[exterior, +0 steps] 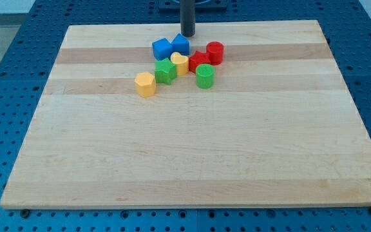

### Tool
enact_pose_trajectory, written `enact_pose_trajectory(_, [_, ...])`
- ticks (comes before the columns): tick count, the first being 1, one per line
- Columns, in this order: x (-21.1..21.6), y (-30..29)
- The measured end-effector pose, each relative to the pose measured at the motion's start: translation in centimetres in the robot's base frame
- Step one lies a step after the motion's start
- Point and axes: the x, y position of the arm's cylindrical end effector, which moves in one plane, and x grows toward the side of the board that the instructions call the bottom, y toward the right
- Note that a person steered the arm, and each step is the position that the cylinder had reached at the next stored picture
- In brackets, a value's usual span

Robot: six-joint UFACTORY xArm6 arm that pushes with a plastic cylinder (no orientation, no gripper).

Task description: Drag the blue triangle into yellow heart

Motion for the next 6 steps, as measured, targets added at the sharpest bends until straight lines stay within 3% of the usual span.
enact_pose_trajectory(6, [4.0, 0.0])
